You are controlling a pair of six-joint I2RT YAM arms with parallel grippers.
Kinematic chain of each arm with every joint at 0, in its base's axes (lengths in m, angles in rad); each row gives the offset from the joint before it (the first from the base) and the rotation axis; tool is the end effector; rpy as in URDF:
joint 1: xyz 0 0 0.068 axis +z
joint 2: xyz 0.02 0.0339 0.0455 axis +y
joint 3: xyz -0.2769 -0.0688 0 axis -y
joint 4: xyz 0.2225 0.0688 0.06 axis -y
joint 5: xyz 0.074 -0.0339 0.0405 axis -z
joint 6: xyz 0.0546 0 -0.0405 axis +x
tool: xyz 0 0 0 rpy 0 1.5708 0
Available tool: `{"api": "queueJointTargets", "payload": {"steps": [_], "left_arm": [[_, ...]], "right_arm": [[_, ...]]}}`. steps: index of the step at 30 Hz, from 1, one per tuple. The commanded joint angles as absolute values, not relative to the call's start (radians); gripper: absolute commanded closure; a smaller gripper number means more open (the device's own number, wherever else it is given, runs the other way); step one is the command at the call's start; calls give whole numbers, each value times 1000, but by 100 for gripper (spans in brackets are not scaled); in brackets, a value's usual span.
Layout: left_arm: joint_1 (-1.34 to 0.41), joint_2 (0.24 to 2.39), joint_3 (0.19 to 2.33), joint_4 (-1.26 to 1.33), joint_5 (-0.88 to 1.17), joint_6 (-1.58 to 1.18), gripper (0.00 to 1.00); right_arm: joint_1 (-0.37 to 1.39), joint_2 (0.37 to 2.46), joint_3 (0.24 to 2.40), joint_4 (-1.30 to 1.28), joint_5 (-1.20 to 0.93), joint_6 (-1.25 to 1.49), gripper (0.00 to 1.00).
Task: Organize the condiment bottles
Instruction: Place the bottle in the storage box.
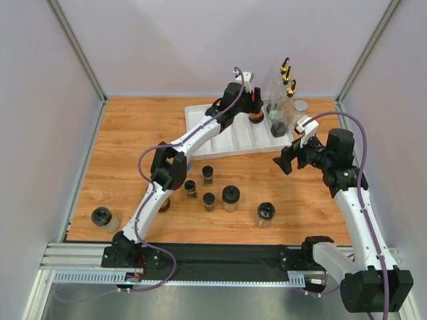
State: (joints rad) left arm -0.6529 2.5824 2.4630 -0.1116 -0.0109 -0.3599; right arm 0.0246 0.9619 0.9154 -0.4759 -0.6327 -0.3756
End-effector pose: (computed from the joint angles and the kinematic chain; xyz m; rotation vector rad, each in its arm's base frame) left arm 0.4833 -0.3689 0.2640 0.2635 1.8406 -0.7055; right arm 0.1881 0.0369 0.3313 -0.7595 1.8627 0.4375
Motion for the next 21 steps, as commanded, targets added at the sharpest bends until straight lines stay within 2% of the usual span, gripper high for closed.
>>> {"api": "queueJointTargets", "payload": {"steps": [1,10,21], "left_arm": [[-661,2562,2556,87,-20,-406,100],[-666,2595,2560,97,-21,-428,100],[-677,2623,2557,94,-37,-436,83]], "right_arm": [[21,945,948,-474,-618,-391,0],[23,954,948,-476,-614,-393,0],[23,956,948,-477,-612,-393,0]]}}
